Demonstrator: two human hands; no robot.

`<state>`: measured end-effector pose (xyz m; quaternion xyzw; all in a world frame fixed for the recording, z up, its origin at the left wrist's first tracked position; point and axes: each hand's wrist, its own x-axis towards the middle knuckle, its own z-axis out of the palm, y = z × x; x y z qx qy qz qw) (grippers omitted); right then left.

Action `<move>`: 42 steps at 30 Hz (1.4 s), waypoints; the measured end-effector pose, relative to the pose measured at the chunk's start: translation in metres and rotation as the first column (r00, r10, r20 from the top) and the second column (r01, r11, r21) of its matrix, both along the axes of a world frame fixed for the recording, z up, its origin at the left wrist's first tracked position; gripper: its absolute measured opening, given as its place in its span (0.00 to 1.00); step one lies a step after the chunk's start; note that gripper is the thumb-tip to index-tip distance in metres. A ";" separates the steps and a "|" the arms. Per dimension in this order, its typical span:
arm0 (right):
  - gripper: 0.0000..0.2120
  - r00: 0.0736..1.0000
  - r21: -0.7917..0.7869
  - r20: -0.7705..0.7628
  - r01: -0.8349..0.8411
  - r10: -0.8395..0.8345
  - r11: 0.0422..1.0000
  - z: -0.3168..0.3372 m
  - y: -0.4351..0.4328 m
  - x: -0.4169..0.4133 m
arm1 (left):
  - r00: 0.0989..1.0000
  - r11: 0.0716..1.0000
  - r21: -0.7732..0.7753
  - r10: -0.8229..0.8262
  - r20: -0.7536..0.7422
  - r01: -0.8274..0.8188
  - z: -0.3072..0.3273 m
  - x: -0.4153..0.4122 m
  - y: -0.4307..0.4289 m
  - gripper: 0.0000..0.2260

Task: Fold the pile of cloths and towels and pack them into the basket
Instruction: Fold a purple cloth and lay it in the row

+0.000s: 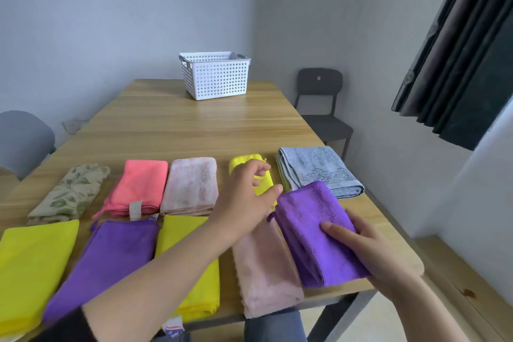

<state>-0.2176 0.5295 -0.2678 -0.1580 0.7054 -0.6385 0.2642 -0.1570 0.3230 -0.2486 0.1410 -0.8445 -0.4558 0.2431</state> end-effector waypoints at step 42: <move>0.25 0.695 0.646 -0.643 0.265 0.322 0.716 -0.054 -0.035 -0.018 | 0.978 0.977 -0.211 0.028 0.205 0.016 -0.053 -0.019 0.010 0.10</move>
